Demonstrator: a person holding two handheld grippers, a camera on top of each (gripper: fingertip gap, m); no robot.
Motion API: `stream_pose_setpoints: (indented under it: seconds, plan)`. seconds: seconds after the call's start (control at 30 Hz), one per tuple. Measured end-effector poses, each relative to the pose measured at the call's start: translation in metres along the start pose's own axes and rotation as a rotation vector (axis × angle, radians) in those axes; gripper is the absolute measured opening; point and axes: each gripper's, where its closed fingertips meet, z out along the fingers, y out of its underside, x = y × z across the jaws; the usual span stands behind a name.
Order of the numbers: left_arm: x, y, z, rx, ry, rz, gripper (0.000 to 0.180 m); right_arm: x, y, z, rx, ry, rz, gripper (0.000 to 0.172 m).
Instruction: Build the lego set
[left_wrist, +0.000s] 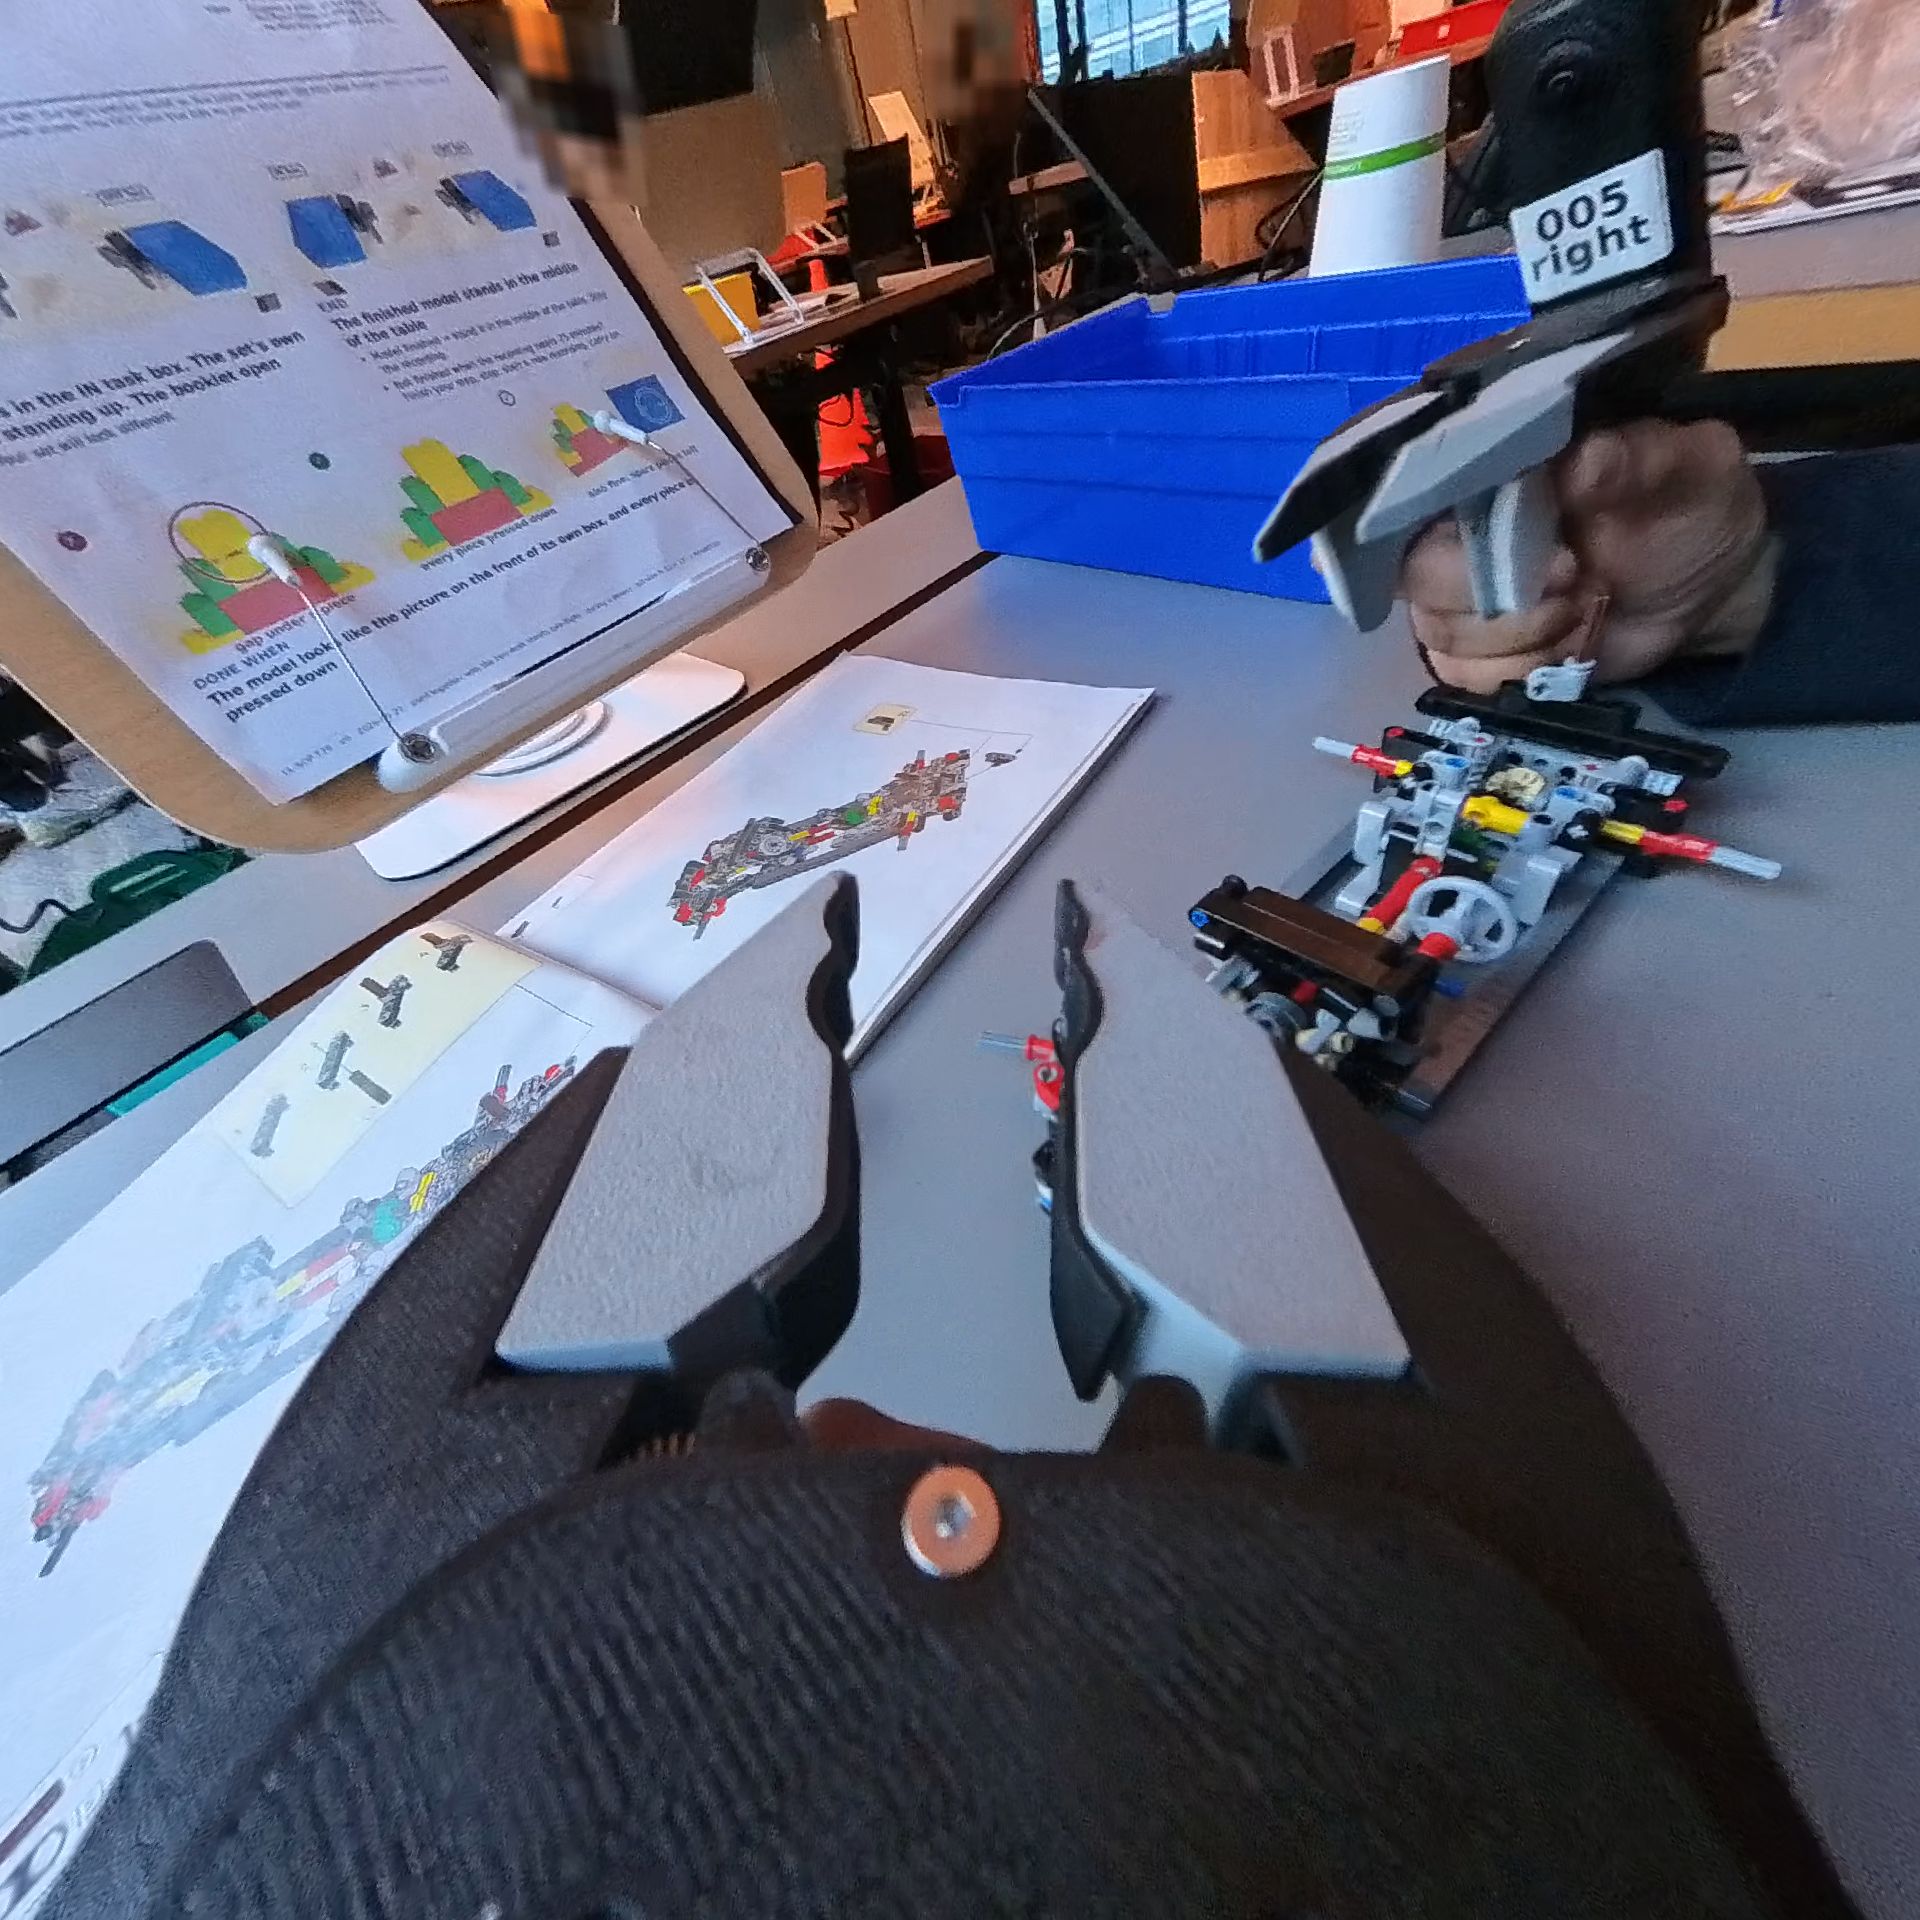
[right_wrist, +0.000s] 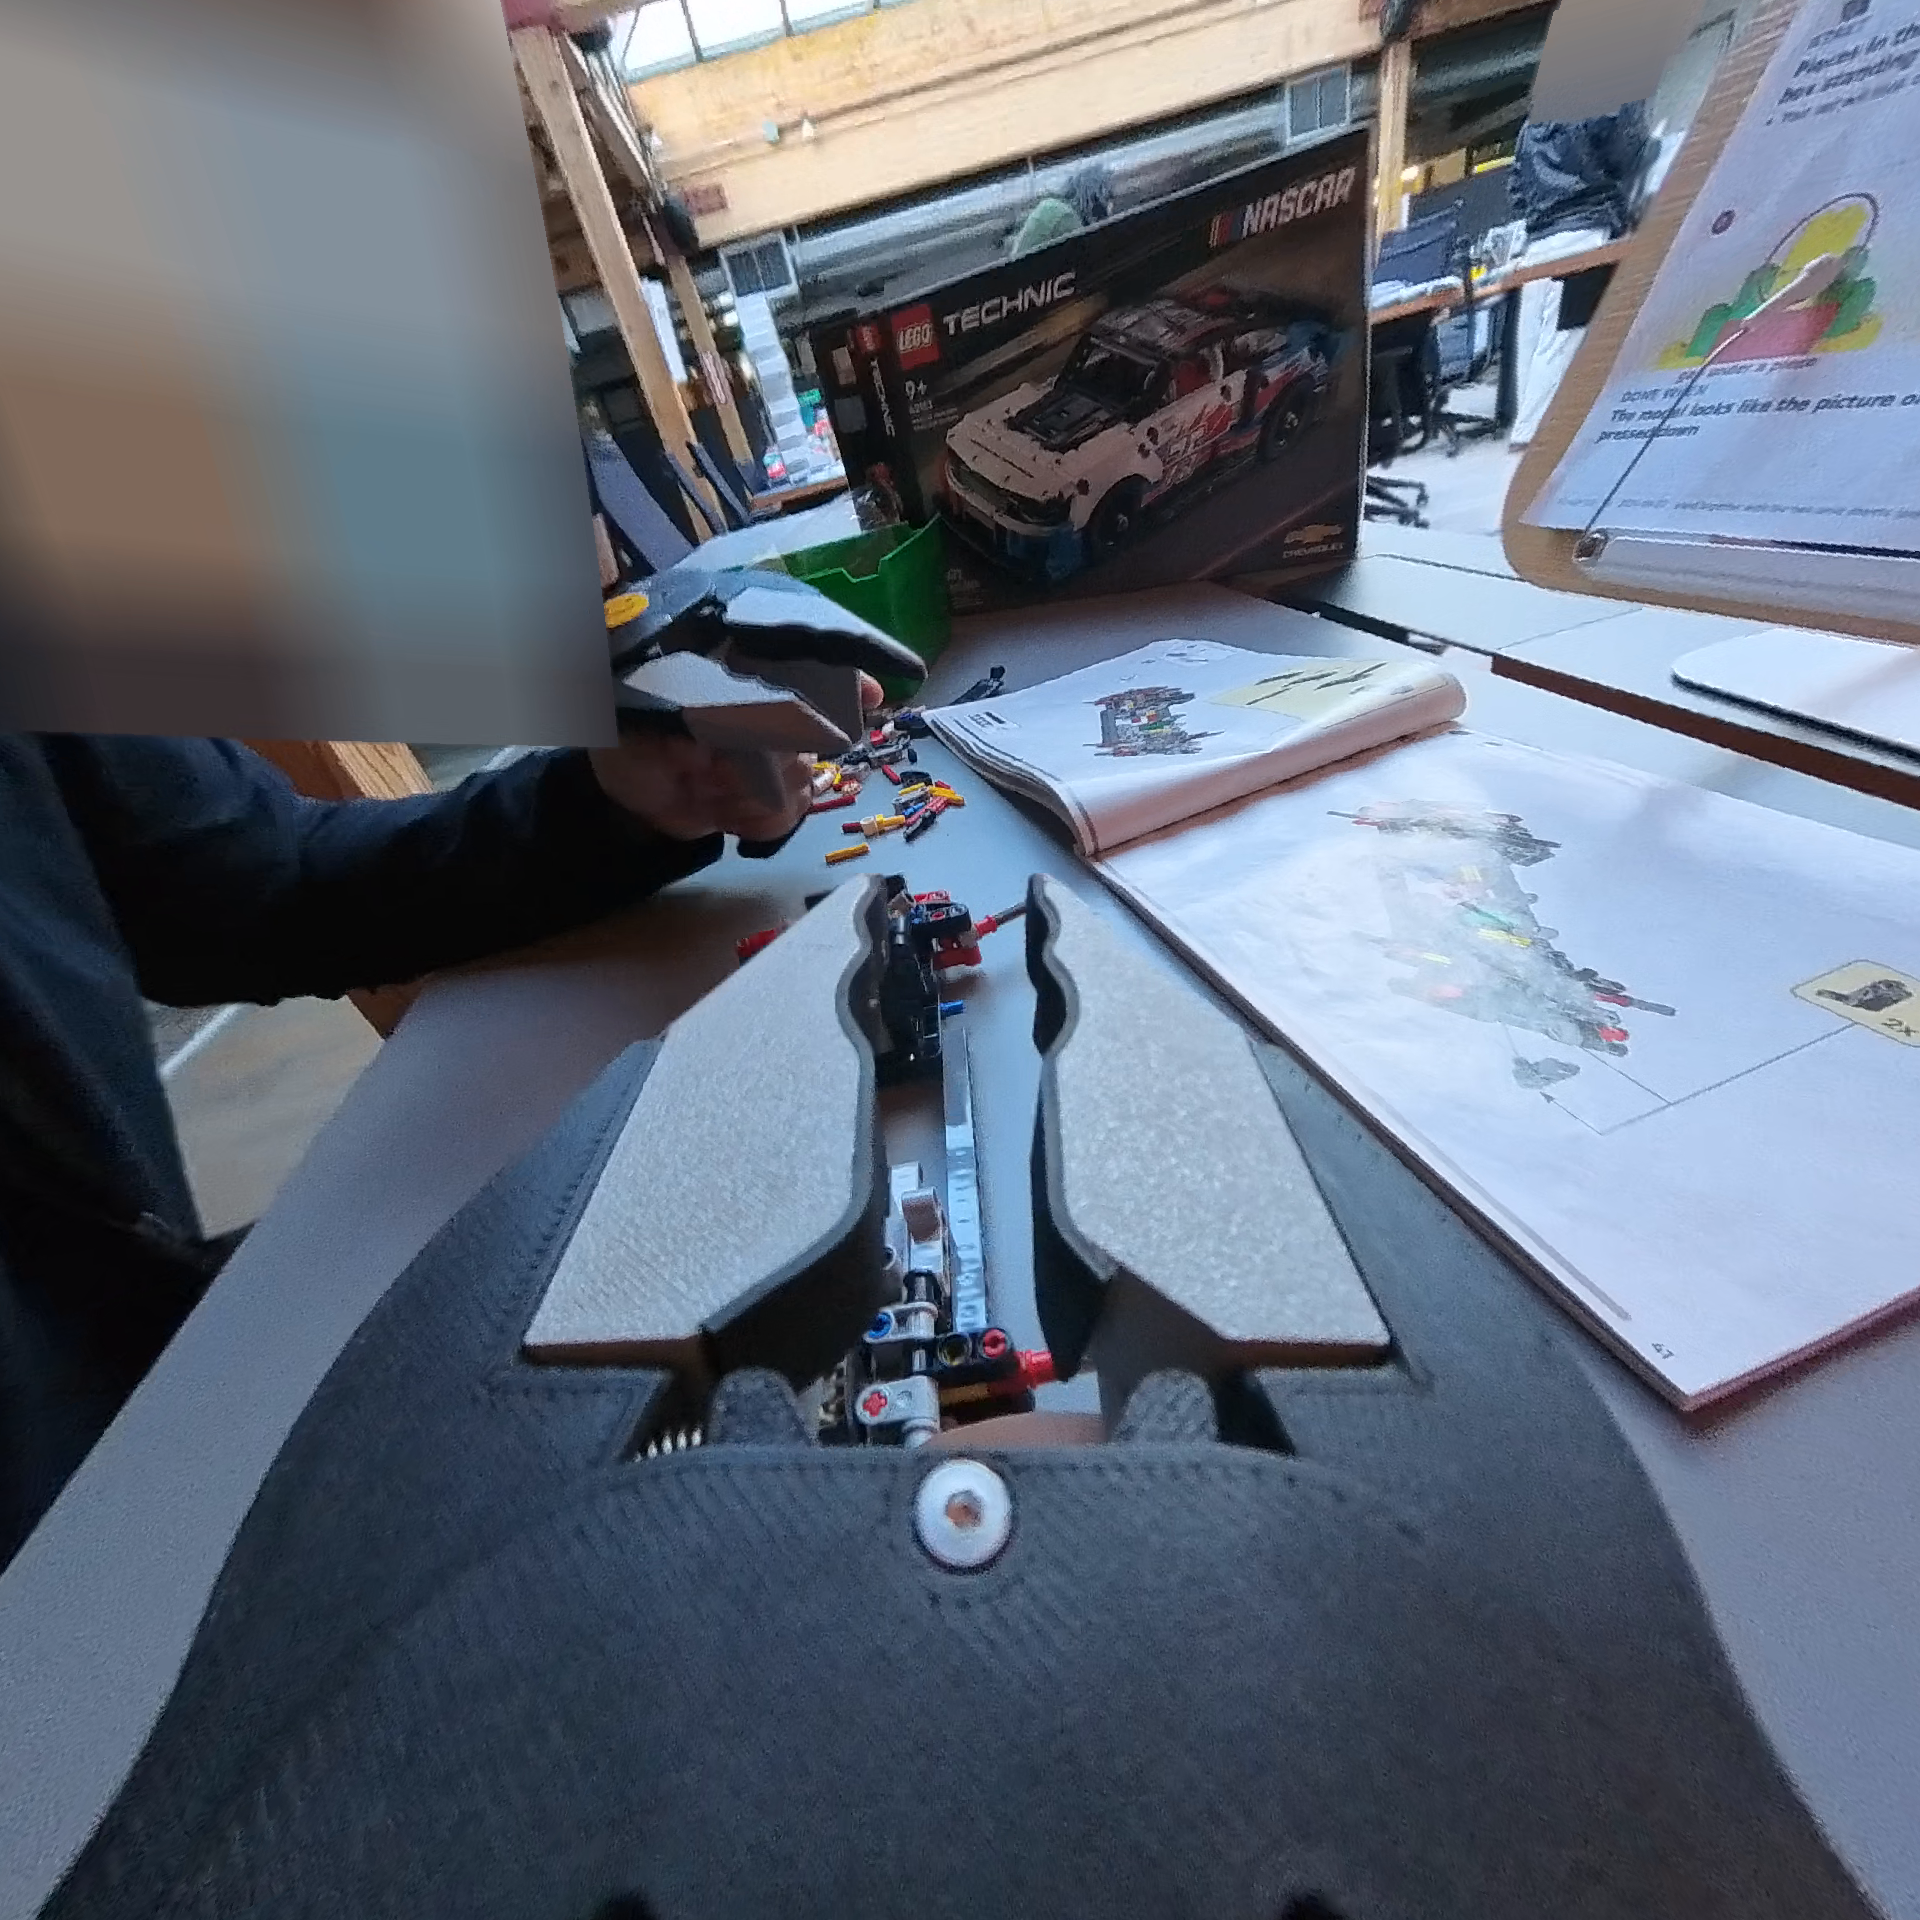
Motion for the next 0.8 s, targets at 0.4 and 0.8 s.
stream_pose_setpoints:
  seconds: [0.4, 0.8]
  plan:
    - [-0.004, 0.009, 0.005, -0.006, 0.016, -0.086, 0.034, -0.003, -0.001, -0.002, 0.011, 0.000, -0.026, 0.018]
    - [0.007, 0.019, 0.012, -0.057, 0.014, -0.012, 0.033, -0.004, 0.004, 0.003, -0.030, 0.045, -0.091, 0.017]
